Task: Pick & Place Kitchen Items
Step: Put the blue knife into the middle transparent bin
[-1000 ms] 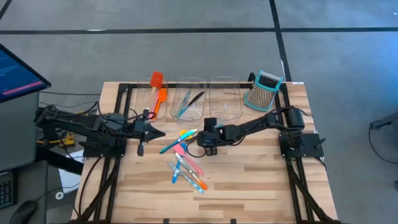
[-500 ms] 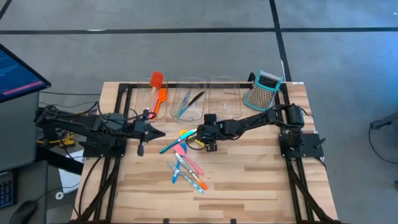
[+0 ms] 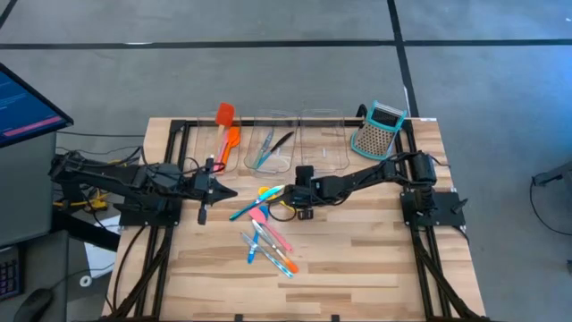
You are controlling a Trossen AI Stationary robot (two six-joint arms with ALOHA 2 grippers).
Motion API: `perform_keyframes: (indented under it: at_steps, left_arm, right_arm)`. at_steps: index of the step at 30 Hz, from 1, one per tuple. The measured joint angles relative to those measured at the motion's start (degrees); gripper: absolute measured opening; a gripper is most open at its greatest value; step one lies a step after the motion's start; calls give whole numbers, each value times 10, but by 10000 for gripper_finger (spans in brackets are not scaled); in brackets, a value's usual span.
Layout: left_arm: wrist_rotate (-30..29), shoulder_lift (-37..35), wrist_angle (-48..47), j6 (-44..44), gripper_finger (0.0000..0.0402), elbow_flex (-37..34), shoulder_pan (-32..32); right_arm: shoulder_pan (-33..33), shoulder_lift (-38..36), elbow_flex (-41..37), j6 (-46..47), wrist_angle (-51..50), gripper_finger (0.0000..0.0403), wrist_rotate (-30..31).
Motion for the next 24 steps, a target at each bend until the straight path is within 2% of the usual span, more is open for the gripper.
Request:
perform_keyframes:
  at_steps: [4, 16, 24]
  left_arm:
    - [0, 0, -2, 0, 1, 0, 0]
    - [0, 0, -5, 0, 1, 0, 0]
    - [2, 0, -6, 0, 1, 0, 0]
  right_arm:
    - [12, 0, 0, 0, -4, 198, 25]
    - [16, 0, 56, -24, -29, 205, 40]
    - [18, 9, 60, -24, -50, 204, 44]
